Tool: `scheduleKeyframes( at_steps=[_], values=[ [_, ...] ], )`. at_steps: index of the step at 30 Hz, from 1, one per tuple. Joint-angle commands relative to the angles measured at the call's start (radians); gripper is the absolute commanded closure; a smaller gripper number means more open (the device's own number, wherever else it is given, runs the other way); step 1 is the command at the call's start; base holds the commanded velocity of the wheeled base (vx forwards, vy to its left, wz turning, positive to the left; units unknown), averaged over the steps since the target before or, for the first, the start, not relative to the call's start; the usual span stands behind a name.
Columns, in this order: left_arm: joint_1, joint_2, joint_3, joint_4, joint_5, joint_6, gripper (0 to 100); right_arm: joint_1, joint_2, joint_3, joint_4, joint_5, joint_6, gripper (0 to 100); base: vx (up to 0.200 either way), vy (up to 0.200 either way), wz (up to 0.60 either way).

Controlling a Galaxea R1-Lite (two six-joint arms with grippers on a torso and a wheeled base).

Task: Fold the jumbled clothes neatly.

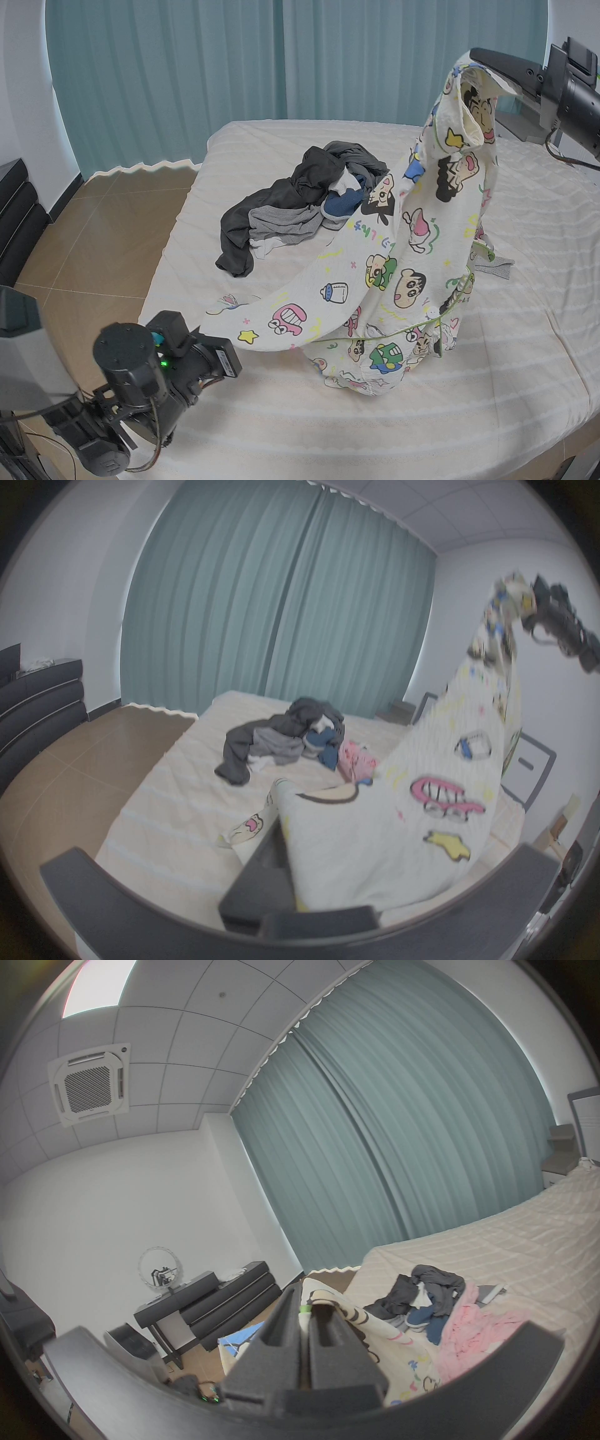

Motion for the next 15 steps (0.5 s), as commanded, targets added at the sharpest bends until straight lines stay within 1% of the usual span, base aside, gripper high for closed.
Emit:
scheduleKeyframes(
  at_steps=[1, 2, 3, 7, 10, 11, 15],
  values=[
    [0.053, -0.171, 0.0, -0.014, -0.036, 0.022, 100, -0.074, -0.047, 0.068, 0.0, 0.001, 0.0, 100, 0.0, 0.0, 0.0],
    [0.053, -0.171, 0.0, -0.014, -0.036, 0.022, 100, -0.074, -0.047, 0.068, 0.0, 0.001, 0.0, 100, 0.0, 0.0, 0.0],
    [0.071, -0.197, -0.007, -0.008, -0.052, 0.026, 100, -0.093, -0.05, 0.076, 0.0, 0.001, 0.0, 100, 0.0, 0.0, 0.0],
    [0.111, -0.262, -0.052, 0.066, -0.066, 0.026, 100, -0.126, -0.05, 0.076, 0.0, 0.005, 0.0, 100, 0.0, 0.0, 0.0],
    [0.137, -0.313, -0.119, 0.131, -0.079, 0.026, 100, -0.131, -0.053, 0.087, 0.0, 0.005, 0.0, 100, 0.0, 0.0, 0.0],
    [0.137, -0.313, -0.119, 0.131, -0.079, 0.026, 100, -0.131, -0.053, 0.087, 0.0, 0.005, 0.0, 100, 0.0, 0.0, 0.0],
    [0.157, -0.408, -0.225, 0.299, -0.08, 0.026, 100, -0.156, -0.064, 0.113, 0.0, 0.005, 0.0, 100, 0.0, 0.0, 0.0]
  ],
)
